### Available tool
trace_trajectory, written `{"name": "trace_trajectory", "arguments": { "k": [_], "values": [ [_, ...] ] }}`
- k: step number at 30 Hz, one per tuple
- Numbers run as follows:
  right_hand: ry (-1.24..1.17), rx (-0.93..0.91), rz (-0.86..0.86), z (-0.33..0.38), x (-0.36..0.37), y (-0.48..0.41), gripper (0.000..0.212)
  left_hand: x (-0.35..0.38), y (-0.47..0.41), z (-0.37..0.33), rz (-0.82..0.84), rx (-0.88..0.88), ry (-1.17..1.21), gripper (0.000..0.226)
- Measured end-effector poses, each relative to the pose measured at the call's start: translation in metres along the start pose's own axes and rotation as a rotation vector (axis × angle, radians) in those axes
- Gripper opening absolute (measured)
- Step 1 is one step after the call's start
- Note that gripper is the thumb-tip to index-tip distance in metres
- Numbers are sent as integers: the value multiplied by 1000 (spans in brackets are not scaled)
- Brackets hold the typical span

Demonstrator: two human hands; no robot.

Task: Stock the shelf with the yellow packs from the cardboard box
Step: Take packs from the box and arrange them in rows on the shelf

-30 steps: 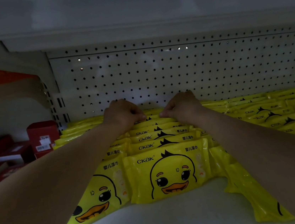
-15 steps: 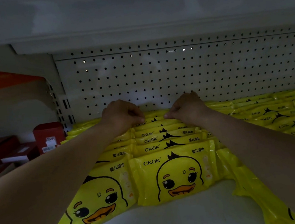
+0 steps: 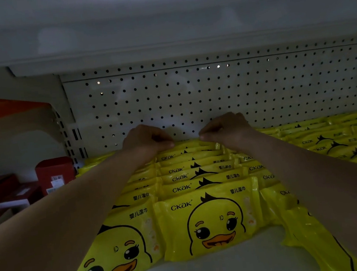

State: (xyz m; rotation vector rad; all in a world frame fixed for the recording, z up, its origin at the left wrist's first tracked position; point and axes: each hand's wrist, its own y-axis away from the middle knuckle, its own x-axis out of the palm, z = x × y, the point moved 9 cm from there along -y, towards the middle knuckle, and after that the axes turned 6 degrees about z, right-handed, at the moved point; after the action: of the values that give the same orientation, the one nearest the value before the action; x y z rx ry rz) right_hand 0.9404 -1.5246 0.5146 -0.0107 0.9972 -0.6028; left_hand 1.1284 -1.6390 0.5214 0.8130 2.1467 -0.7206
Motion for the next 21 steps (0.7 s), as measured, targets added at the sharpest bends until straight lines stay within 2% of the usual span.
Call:
{"name": "trace_trajectory", "arguments": {
  "k": [4, 11, 14, 19, 21],
  "values": [
    [158, 17, 58, -1, 11, -8, 20, 7, -5, 0, -8, -23, -28, 12],
    [118, -17, 43, 2, 16, -13, 12, 18, -14, -9, 12, -10, -46, 18],
    [181, -10, 44, 4, 17, -13, 14, 19, -16, -9, 2, -5, -90, 16],
    [311, -22, 78, 15, 17, -9, 28, 26, -21, -18, 31, 48, -450, 20],
    [321, -35, 93, 16, 18, -8, 31, 27, -22, -21, 44, 46, -490, 21]
  ]
}}
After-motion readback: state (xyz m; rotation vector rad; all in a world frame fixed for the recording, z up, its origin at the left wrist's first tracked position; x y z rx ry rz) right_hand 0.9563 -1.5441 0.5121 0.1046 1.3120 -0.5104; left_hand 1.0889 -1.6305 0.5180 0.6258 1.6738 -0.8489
